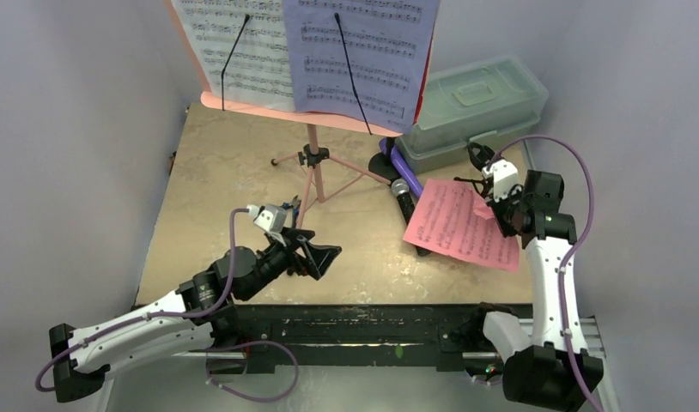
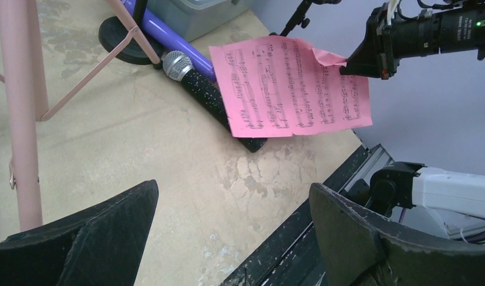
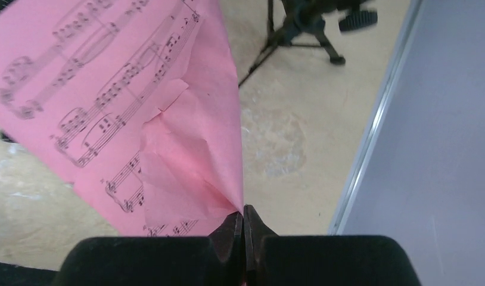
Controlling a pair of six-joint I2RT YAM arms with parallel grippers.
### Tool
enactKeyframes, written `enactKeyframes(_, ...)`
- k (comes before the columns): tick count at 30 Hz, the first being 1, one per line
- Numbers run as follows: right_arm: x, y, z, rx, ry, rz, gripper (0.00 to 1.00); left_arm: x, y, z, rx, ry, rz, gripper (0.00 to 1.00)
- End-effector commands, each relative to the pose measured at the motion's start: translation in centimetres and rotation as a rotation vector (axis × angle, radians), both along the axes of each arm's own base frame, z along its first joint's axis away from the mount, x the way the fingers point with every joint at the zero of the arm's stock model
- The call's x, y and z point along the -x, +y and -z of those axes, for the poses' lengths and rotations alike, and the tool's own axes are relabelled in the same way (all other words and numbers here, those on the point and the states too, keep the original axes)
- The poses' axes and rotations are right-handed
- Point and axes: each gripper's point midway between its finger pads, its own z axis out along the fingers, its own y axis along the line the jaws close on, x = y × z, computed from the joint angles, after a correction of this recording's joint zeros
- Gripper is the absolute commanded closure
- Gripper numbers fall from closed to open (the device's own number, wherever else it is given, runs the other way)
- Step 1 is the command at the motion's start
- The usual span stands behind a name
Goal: Pack up the instrument practice props
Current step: Place the sheet music at the center of the board.
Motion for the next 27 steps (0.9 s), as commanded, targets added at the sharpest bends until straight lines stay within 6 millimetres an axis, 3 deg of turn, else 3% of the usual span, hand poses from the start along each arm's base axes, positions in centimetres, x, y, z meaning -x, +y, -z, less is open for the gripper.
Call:
enactKeyframes(1, 0.2, -4.9, 2.0, 0.140, 0.022, 0.116, 1.00, 0.0, 0.4, 1.0, -0.052, -0.006, -0.006, 0.02)
enactKeyframes(4, 0.1, -6.3, 3.8, 0.157, 0.054, 0.139, 0.99, 0.0, 0.5, 0.7, -0.052, -0.011, -0.008, 0.02)
enactKeyframes(9, -0.3, -7.9, 6.1, 0.176, 0.075, 0.164, 0.80, -0.1, 0.7, -0.1, -0.047, -0.021, -0.014, 0.01)
enactKeyframes(14, -0.7, -8.5, 6.7, 0.157, 0.078, 0.173, 0.45, -0.2, 1.0, -0.4, -0.048, -0.015, -0.030, 0.00)
enactKeyframes(18, -1.1, -8.7, 4.8, 0.161, 0.015, 0.179, 0.24, -0.3, 1.2, -0.6, -0.059, -0.020, -0.035, 0.00)
enactKeyframes(21, -1.6, -7.8, 2.4, 0.138, -0.055, 0.153, 0.17, -0.2, 1.2, -1.0, -0.065, -0.028, -0.029, 0.00)
enactKeyframes(24, -1.8, -5.2, 0.1, 0.051, -0.111, 0.057, 0.13, 0.0, 1.1, -1.7, -0.060, -0.044, -0.016, 0.00)
enactKeyframes(27, -1.2, -1.1, -1.5, -0.086, -0.138, -0.098, 0.10, 0.1, 1.2, -2.7, -0.046, -0.072, -0.006, 0.00)
